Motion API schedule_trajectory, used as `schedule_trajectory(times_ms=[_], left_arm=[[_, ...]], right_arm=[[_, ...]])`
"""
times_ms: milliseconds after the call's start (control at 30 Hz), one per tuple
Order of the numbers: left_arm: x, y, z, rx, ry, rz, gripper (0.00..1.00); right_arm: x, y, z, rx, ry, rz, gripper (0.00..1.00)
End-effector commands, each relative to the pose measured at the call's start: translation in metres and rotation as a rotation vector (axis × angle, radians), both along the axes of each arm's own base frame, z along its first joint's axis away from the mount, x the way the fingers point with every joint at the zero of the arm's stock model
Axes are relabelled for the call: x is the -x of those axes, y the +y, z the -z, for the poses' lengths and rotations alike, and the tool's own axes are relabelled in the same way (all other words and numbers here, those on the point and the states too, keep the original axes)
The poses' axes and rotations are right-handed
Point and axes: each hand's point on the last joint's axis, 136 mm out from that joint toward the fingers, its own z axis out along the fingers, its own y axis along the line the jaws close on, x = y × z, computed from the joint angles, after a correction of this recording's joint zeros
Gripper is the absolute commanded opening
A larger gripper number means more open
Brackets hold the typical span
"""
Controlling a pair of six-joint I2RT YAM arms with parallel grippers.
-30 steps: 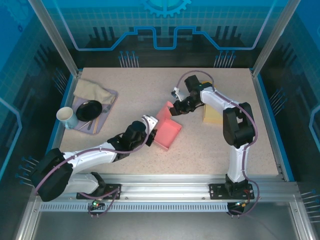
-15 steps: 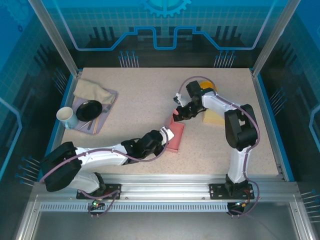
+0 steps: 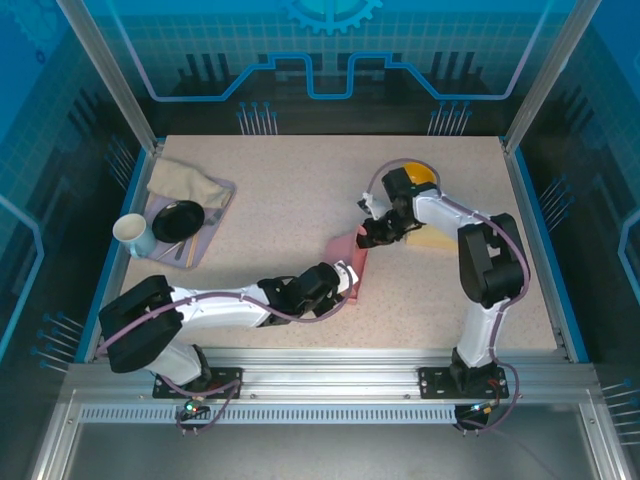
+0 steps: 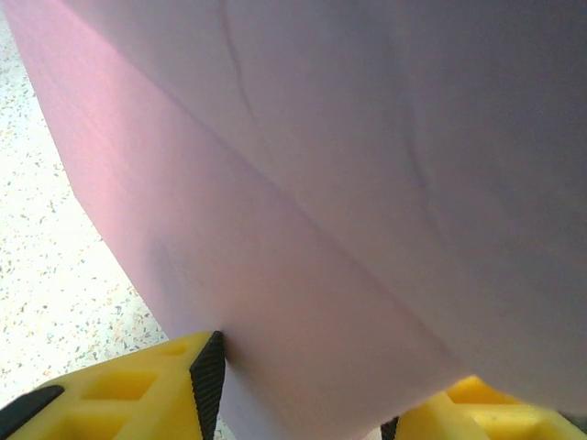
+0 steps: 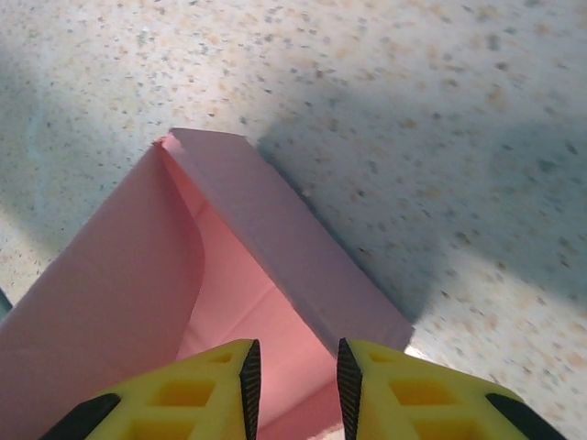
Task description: Fold the paper box
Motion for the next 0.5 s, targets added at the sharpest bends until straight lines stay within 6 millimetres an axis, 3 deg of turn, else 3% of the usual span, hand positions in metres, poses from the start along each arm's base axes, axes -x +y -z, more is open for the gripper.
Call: schedule_trajectory(times_ms=[0, 300, 367, 467], left_arm=[[0.009, 0.003, 0.017, -0.067, 0.056, 0.026, 0.49], [0.011, 0.002, 0.029, -0.095, 0.09, 0.034, 0.5], [0.012, 0.001, 0.031, -0.104, 0.099, 0.04, 0.5], [0.011, 0.001, 0.033, -0.112, 0.1, 0.041, 0.5]], right_arm=[[-0.002, -0.02, -0.009, 0.017, -0.022, 0.068, 0.32], [-0.001, -0.057, -0.017, 0.178, -0.065, 0.152, 0.33], [-0.005, -0.064, -0.027, 0.207, -0.094, 0.185, 0.33], [-0.007, -0.054, -0.061, 0.15, -0.175, 0.198, 0.33]])
